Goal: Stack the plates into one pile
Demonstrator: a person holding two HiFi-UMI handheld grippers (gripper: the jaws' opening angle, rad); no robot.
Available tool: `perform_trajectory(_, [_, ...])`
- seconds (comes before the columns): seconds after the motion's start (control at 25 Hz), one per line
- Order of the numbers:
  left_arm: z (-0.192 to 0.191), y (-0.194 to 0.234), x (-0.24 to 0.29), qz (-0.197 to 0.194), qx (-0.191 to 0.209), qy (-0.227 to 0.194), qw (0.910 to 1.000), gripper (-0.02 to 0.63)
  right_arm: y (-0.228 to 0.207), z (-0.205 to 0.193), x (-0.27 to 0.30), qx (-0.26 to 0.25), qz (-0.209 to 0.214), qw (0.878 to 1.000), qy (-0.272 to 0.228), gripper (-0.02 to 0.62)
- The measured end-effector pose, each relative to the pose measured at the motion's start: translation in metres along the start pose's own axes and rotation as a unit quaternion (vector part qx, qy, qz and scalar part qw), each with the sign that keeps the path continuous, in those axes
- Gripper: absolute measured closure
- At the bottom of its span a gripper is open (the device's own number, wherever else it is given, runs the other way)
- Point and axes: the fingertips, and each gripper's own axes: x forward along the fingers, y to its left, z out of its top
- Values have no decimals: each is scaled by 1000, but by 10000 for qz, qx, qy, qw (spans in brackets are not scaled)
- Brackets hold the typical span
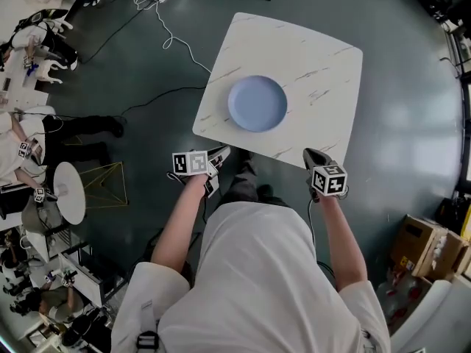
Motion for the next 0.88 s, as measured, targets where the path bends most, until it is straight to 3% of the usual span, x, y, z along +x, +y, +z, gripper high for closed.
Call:
perform_trajectory(0.12, [-11,-15,-20,39,302,-198,9993,581,7,8,-13,-226,20,9994,-256,568])
perform_trajectory(0.32, [-22,-21,-60,343,929,-424,9942,581,28,14,-38,-183,47,9986,-485,568])
perform_trajectory(0.48, [-12,-32,-93,413,1593,-933,9819,581,56,28,-64,-315,142,9938,-1053,568])
perform_trajectory(0.6, [-5,-52,-108,259,2189,-1131,9688,584,68,36,-81,-484,47,9896,-1351,568])
perform_trajectory(0.72, [-2,-66,-119,108,2577,-1114,9597,584,73,40,-91,-529,-165,9878,-1454,569])
perform_trajectory(0.88, [-4,-66,-132,85,2812,-971,9547,584,88,45,-103,-426,-288,9848,-1662,569])
